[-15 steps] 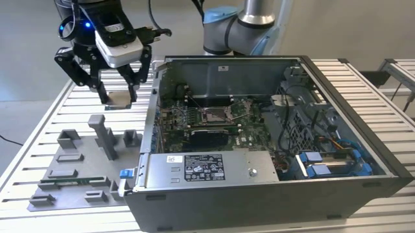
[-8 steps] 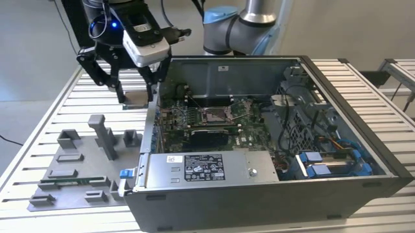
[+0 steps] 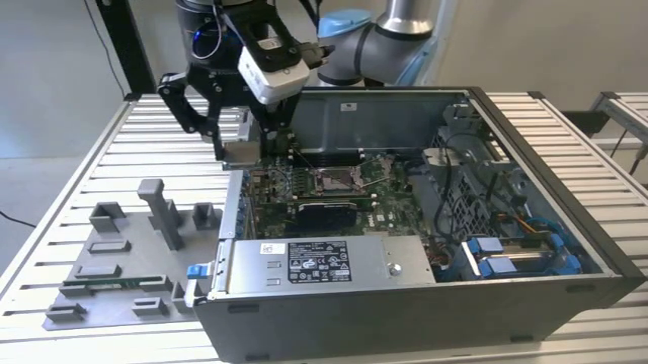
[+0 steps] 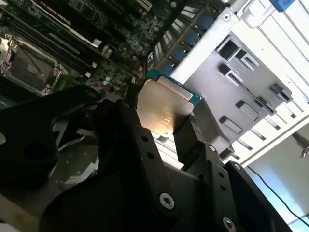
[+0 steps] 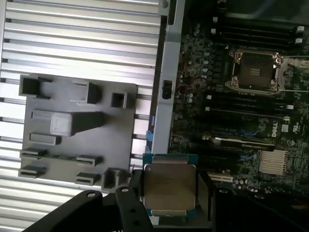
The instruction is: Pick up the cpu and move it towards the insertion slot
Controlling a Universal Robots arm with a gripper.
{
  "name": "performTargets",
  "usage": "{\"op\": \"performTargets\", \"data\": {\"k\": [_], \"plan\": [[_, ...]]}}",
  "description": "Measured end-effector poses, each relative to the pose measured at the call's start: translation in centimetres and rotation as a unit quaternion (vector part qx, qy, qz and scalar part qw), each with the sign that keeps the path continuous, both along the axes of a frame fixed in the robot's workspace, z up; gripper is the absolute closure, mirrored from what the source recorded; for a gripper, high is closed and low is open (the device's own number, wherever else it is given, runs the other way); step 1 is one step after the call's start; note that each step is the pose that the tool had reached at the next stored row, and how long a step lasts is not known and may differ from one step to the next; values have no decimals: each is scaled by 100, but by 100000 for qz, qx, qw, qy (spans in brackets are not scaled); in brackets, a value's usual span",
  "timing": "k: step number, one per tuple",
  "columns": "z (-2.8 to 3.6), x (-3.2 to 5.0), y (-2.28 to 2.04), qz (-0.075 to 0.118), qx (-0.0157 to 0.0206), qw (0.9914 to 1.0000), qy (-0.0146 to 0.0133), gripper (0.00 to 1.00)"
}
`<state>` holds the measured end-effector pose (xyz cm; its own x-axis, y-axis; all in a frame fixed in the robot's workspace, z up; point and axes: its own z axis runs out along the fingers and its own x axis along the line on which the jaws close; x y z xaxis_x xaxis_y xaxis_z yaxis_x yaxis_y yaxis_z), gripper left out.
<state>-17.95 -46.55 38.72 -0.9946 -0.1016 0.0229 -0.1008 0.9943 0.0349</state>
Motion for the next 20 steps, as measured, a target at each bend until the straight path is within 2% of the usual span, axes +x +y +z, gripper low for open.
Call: {"op": "performTargets", "data": {"k": [14, 20], "plan": [[0, 638, 0, 158, -2, 99999, 438, 100], [0, 910, 0, 159, 1, 99997, 741, 100]]}}
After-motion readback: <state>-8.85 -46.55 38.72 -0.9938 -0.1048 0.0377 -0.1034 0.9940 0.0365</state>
